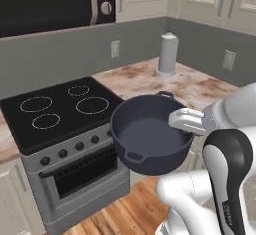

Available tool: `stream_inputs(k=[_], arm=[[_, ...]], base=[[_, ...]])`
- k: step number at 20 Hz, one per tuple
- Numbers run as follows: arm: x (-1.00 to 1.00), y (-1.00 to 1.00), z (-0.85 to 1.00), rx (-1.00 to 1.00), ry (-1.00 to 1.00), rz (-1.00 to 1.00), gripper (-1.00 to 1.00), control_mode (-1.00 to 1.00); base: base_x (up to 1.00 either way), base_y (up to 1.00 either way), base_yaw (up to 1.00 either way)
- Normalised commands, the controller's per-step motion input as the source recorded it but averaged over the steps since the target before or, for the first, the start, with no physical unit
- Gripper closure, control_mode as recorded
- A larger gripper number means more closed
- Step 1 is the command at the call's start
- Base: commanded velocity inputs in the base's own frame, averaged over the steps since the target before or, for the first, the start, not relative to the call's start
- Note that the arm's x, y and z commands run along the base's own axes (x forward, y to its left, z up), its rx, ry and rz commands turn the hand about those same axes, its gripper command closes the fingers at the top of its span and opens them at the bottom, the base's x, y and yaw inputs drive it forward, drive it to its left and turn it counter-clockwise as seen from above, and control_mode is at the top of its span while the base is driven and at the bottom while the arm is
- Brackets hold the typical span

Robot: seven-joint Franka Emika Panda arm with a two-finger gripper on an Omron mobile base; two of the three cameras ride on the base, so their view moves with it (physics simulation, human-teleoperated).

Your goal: Move the pot and pan from the stove into the sink.

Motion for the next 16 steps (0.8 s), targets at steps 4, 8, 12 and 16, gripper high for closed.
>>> stream_inputs(k=[4, 8, 12, 16], arm=[[0.0, 0.0, 0.0, 0.0, 0.0, 0.0, 1.0, 1.0], [0.0, 0.0, 0.0, 0.0, 0.0, 0.0, 1.0, 1.0], [0.0, 0.0, 0.0, 0.0, 0.0, 0.0, 1.0, 1.0], [0.0, 0.0, 0.0, 0.0, 0.0, 0.0, 1.0, 1.0]], base=[[0.0, 0.0, -0.5], [0.0, 0.0, -0.5], [0.0, 0.0, -0.5], [0.0, 0.0, -0.5]])
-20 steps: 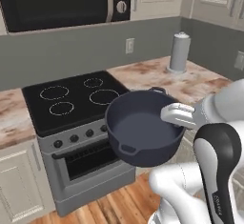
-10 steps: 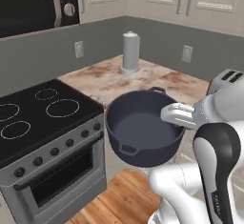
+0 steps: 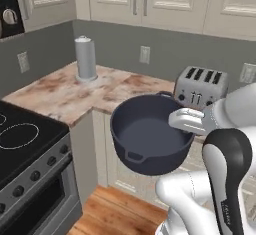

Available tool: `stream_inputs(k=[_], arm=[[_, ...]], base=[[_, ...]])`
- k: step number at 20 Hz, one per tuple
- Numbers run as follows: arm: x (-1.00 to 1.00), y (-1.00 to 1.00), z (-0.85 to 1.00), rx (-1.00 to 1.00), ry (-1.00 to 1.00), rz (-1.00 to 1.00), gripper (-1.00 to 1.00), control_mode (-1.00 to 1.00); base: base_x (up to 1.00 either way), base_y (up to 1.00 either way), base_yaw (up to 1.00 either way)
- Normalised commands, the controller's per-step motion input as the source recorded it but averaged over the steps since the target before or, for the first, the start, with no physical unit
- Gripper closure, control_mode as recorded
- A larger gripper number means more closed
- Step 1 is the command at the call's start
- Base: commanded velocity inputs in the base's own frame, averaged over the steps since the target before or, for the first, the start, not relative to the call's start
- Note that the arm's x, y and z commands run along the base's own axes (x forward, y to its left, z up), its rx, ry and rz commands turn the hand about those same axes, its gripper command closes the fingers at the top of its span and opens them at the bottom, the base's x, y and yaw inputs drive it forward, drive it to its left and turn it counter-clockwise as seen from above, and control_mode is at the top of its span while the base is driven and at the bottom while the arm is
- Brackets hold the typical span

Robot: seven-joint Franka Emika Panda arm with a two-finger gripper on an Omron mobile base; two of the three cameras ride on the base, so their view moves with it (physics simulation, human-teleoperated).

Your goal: Move the pot and pan from the stove into the sink.

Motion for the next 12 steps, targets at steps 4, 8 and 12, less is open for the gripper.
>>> stream_inputs(k=[4, 8, 12], arm=[[0.0, 0.0, 0.0, 0.0, 0.0, 0.0, 1.0, 1.0], [0.0, 0.0, 0.0, 0.0, 0.0, 0.0, 1.0, 1.0], [0.0, 0.0, 0.0, 0.0, 0.0, 0.0, 1.0, 1.0]], base=[[0.0, 0.0, -0.5], [0.0, -0.02, -0.5], [0.0, -0.03, -0.5]])
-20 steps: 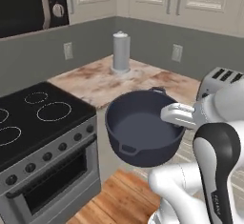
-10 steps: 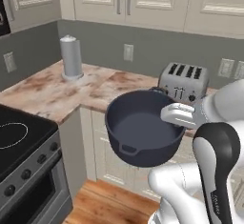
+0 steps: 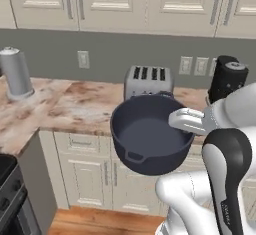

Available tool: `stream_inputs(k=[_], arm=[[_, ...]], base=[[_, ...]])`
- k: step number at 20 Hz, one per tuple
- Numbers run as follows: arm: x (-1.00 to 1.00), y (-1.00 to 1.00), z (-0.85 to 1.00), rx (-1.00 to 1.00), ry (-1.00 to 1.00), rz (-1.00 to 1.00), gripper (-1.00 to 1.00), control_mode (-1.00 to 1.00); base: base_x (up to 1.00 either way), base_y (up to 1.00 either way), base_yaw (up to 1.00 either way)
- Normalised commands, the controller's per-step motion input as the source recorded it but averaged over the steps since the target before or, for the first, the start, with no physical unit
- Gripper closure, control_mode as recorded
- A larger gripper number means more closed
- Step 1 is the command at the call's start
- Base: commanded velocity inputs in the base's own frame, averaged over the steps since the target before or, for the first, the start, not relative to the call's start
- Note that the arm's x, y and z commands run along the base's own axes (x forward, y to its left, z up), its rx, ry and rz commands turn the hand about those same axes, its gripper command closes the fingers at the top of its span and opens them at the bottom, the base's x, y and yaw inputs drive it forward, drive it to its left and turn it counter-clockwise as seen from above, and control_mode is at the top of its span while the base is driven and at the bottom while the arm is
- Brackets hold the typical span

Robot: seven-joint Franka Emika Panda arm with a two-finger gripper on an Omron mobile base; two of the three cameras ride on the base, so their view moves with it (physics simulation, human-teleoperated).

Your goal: Move the pot and pan from the stove into the sink.

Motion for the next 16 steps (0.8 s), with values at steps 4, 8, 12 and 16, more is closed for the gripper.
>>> stream_inputs(k=[4, 8, 12, 16], arm=[[0.0, 0.0, 0.0, 0.0, 0.0, 0.0, 1.0, 1.0], [0.0, 0.0, 0.0, 0.0, 0.0, 0.0, 1.0, 1.0], [0.0, 0.0, 0.0, 0.0, 0.0, 0.0, 1.0, 1.0], [0.0, 0.0, 0.0, 0.0, 0.0, 0.0, 1.0, 1.0]], base=[[0.0, -0.03, -0.5], [0.03, -0.02, -0.38], [0.0, -0.06, 0.0], [0.06, -0.61, -0.06]])
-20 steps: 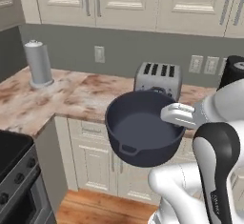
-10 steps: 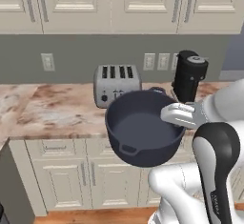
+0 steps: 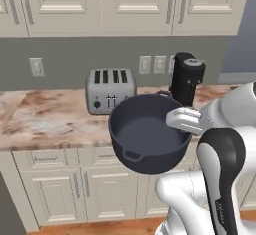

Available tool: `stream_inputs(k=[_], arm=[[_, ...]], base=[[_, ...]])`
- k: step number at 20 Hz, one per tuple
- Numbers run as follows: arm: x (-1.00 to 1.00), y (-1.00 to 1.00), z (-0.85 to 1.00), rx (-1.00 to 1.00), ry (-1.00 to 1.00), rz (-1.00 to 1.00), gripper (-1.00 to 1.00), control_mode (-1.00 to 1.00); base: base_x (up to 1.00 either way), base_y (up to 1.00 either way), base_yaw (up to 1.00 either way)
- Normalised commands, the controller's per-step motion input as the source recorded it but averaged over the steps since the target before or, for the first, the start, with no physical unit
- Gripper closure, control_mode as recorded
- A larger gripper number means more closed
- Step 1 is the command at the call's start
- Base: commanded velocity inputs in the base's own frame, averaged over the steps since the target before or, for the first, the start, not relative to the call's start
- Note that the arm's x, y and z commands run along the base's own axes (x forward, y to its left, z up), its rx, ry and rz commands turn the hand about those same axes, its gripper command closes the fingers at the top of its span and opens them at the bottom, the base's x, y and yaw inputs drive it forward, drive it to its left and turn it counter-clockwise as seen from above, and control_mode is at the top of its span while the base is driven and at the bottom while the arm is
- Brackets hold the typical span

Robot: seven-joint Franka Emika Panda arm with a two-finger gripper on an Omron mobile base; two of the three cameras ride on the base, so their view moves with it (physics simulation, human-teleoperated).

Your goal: Move the pot and pan from the stove into the sink.

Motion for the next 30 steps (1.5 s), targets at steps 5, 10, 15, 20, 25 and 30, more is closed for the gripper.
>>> stream_inputs(k=[5, 10, 15, 20, 25, 30], arm=[[0.0, 0.0, 0.0, 0.0, 0.0, 0.0, 1.0, 1.0], [0.0, 0.0, 0.0, 0.0, 0.0, 0.0, 1.0, 1.0], [0.0, 0.0, 0.0, 0.0, 0.0, 0.0, 1.0, 1.0], [0.0, 0.0, 0.0, 0.0, 0.0, 0.0, 1.0, 1.0], [0.0, 0.0, 0.0, 0.0, 0.0, 0.0, 1.0, 1.0], [0.0, 0.0, 0.0, 0.0, 0.0, 0.0, 1.0, 1.0]], base=[[0.14, -0.89, -0.1], [0.19, -0.98, -0.1], [0.23, -0.99, -0.11], [0.23, -1.0, -0.1], [0.23, -1.0, -0.1], [0.21, -1.0, -0.1]])
